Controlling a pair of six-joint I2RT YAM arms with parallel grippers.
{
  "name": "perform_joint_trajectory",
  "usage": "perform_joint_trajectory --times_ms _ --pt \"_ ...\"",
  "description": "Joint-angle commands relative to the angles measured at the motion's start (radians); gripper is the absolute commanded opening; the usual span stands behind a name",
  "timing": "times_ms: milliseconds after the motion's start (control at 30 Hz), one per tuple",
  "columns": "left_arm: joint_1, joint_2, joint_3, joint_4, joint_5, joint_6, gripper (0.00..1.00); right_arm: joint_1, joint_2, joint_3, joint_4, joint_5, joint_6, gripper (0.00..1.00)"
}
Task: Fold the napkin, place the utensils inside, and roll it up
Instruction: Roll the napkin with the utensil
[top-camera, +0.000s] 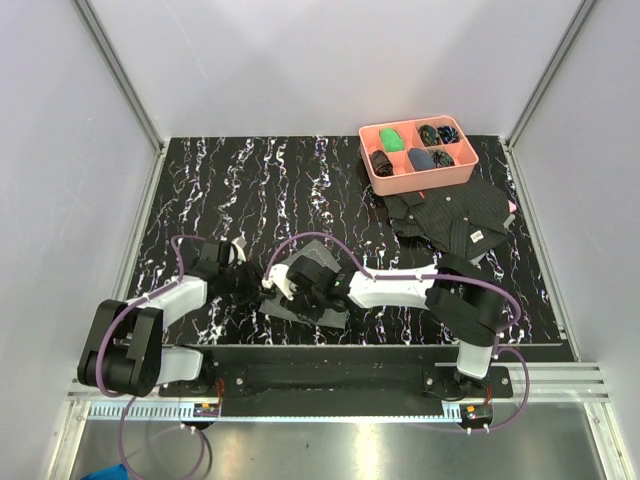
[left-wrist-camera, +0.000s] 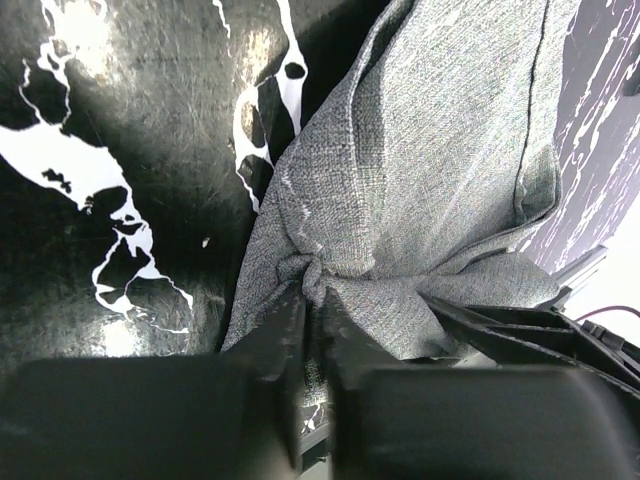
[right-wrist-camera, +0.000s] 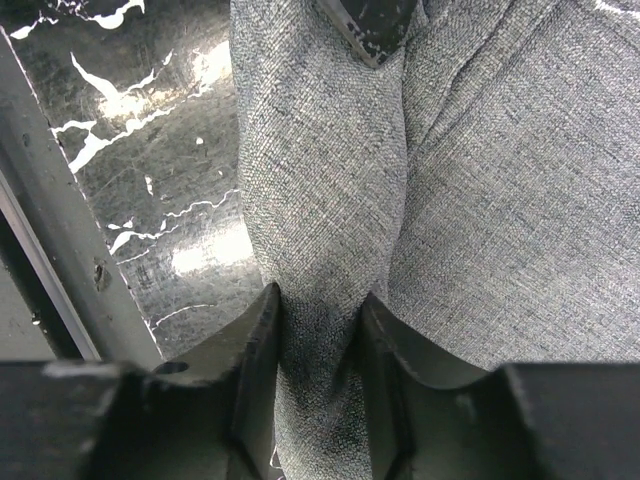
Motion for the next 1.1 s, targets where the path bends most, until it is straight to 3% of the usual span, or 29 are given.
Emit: perform_joint_trajectory --times_ms 0,67,200,333,500,767,933,1067 --pt "0.009 -0.008 0.031 -0.003 -0.051 0.032 0.26 0.000 0.075 0.009 -0.064 -0.073 0.032 0.34" --pt "0.026 -0.045 0.043 -0.023 -0.068 0.033 0.45 -0.019 0.090 0.011 -0.073 -0.135 0.062 0.33" --pt "0.055 -0.132 0.056 -0.064 -0.134 0.035 0.59 -0.074 0.109 0.015 -0.078 -0.297 0.096 0.30" --pt "0.069 -0.229 0.034 -0.101 -0.174 0.045 0.62 -0.137 0.142 0.032 -0.081 -0.463 0.111 0.28" --pt "0.067 -0.310 -0.035 -0.072 -0.127 0.046 0.66 -0.215 0.195 0.067 -0.088 -0.682 0.136 0.26" --pt "0.067 -0.286 -0.114 0.028 -0.088 0.004 0.78 -0.293 0.296 0.141 -0.153 -0.904 0.134 0.24" --pt "0.066 -0.232 -0.131 0.107 -0.055 -0.022 0.78 -0.309 0.362 0.192 -0.194 -0.988 0.122 0.23" --pt "0.066 -0.214 -0.160 0.135 -0.016 -0.031 0.70 -0.322 0.400 0.213 -0.197 -1.017 0.131 0.23"
